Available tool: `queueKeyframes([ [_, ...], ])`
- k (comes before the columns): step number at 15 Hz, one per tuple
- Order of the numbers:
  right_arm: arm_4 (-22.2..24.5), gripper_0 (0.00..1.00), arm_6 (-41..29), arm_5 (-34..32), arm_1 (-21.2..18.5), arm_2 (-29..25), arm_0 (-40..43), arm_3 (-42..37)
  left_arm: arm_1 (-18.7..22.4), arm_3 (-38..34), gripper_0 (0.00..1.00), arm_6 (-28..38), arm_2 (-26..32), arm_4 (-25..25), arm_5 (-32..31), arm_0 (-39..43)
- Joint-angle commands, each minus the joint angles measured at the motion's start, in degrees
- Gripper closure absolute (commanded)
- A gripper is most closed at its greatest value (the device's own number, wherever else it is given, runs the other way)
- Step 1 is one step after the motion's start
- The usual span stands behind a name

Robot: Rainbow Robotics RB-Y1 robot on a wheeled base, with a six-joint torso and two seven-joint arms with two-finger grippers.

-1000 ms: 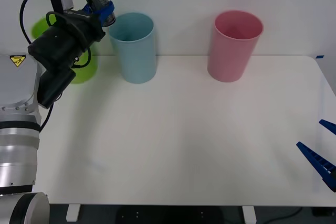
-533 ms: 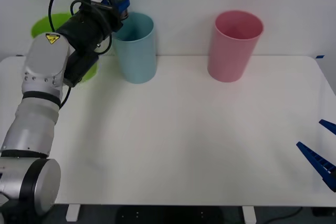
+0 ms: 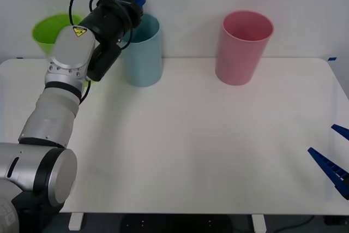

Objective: Grasp the object on the table and drop it into the matching bin: aluminum can to the light blue bin, PET bottle to the pink bin.

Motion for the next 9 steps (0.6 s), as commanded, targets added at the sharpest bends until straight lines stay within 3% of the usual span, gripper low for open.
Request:
queueKeyframes([
  [1, 0.0, 0.00, 0.0, 0.0, 0.0, 0.0, 0.0, 0.0, -0.3, 0.1, 0.99, -0.1, 0.0, -0.1, 0.2, 0.0],
  [5, 0.0, 0.00, 0.0, 0.0, 0.0, 0.0, 0.0, 0.0, -0.3, 0.0, 0.94, -0.1, 0.0, 0.3, 0.2, 0.1],
  [6, 0.0, 0.00, 0.0, 0.0, 0.0, 0.0, 0.0, 0.0, -0.3, 0.1, 0.80, -0.1, 0.0, 0.5, 0.2, 0.0],
  [7, 0.0, 0.00, 0.0, 0.0, 0.0, 0.0, 0.0, 0.0, -0.3, 0.1, 0.46, -0.1, 0.0, 0.8, 0.2, 0.0],
  [8, 0.0, 0.00, 0.0, 0.0, 0.0, 0.0, 0.0, 0.0, -0.3, 0.0, 0.00, -0.2, 0.0, 1.2, 0.2, 0.0],
  [9, 0.0, 0.00, 0.0, 0.0, 0.0, 0.0, 0.0, 0.0, -0.3, 0.0, 0.00, -0.2, 0.0, 1.3, 0.2, 0.1],
])
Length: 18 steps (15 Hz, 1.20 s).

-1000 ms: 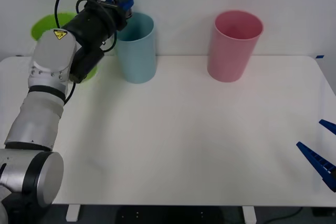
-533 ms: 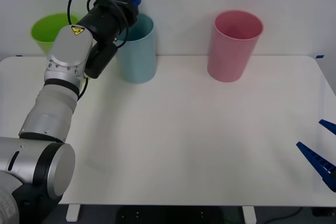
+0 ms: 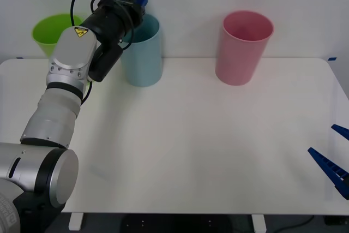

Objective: Grasp the object on the table and drop it into the matching bin: aluminum can to the light blue bin, PET bottle to the pink bin.

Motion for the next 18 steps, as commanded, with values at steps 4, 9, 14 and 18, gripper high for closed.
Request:
queueKeyframes([
  [4, 0.0, 0.00, 0.0, 0.0, 0.0, 0.0, 0.0, 0.0, 0.0, -0.1, 0.00, -0.2, 0.0, 2.1, -0.1, 0.1],
  [9, 0.0, 0.00, 0.0, 0.0, 0.0, 0.0, 0.0, 0.0, 0.2, -0.1, 0.00, -0.4, 0.0, 4.3, -0.3, 0.3],
  [14, 0.0, 0.00, 0.0, 0.0, 0.0, 0.0, 0.0, 0.0, 2.7, -2.0, 0.00, -2.1, -1.5, 12.7, -3.2, 1.9],
  [18, 0.0, 0.00, 0.0, 0.0, 0.0, 0.0, 0.0, 0.0, 6.5, -8.9, 0.00, -3.2, -4.4, 19.9, -4.1, 8.1],
])
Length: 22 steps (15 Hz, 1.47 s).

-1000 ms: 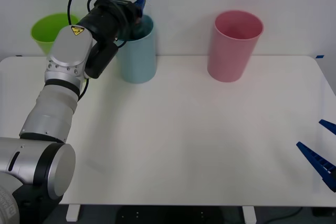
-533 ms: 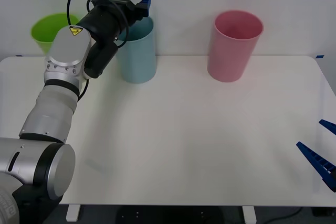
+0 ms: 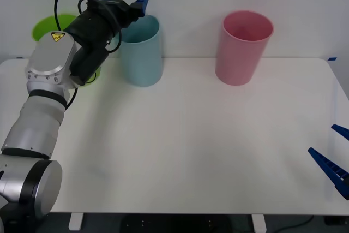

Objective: Grasp the object on the table and drop it into the matching bin: aluminum can to the light blue bin, PET bottle to the pink bin.

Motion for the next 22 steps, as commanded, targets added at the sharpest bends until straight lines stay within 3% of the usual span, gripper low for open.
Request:
queueKeyframes([
  [1, 0.0, 0.00, 0.0, 0.0, 0.0, 0.0, 0.0, 0.0, 2.5, -4.6, 0.00, -1.0, -1.0, 4.5, -1.9, 4.5],
  [8, 0.0, 0.00, 0.0, 0.0, 0.0, 0.0, 0.0, 0.0, 8.1, -18.3, 0.00, -2.4, 2.5, 11.3, -9.4, 19.4],
  [16, 0.0, 0.00, 0.0, 0.0, 0.0, 0.0, 0.0, 0.0, 9.1, -32.8, 0.00, -1.7, 16.5, 11.5, -25.3, 36.4],
  [22, 0.0, 0.00, 0.0, 0.0, 0.0, 0.0, 0.0, 0.0, 10.2, -41.4, 0.00, -0.4, 21.9, 12.2, -29.6, 48.3],
])
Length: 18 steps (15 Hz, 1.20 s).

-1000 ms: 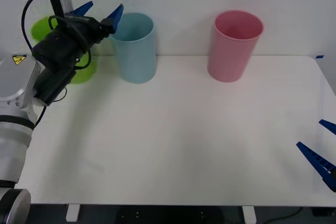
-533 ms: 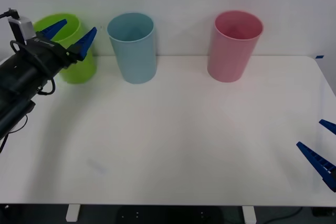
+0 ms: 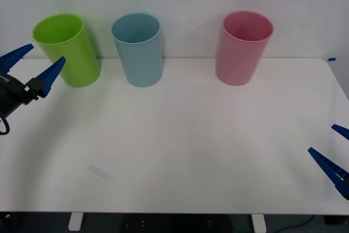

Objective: Grasp the object on the table and drop it into the matching bin: aluminum can to the light blue bin, PET bottle to the pink bin.

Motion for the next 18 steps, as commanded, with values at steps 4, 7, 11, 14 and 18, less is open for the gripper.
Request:
queueKeyframes([
  [4, 0.0, 0.00, 0.0, 0.0, 0.0, 0.0, 0.0, 0.0, 3.4, -2.0, 0.00, -1.9, 5.0, 1.9, -6.3, 8.3],
  [7, 0.0, 0.00, 0.0, 0.0, 0.0, 0.0, 0.0, 0.0, 4.3, -2.0, 0.00, -2.6, 8.3, 2.1, -10.7, 11.4],
  [11, 0.0, 0.00, 0.0, 0.0, 0.0, 0.0, 0.0, 0.0, 4.2, -2.0, 0.00, -4.3, 8.9, 2.6, -12.6, 15.2],
  [14, 0.0, 0.00, 0.0, 0.0, 0.0, 0.0, 0.0, 0.0, 4.2, -2.0, 0.00, -6.6, 8.9, 2.8, -13.5, 17.1],
  [18, 0.0, 0.00, 0.0, 0.0, 0.0, 0.0, 0.0, 0.0, 4.2, -2.0, 0.00, -7.7, 8.9, 4.1, -14.4, 19.8],
])
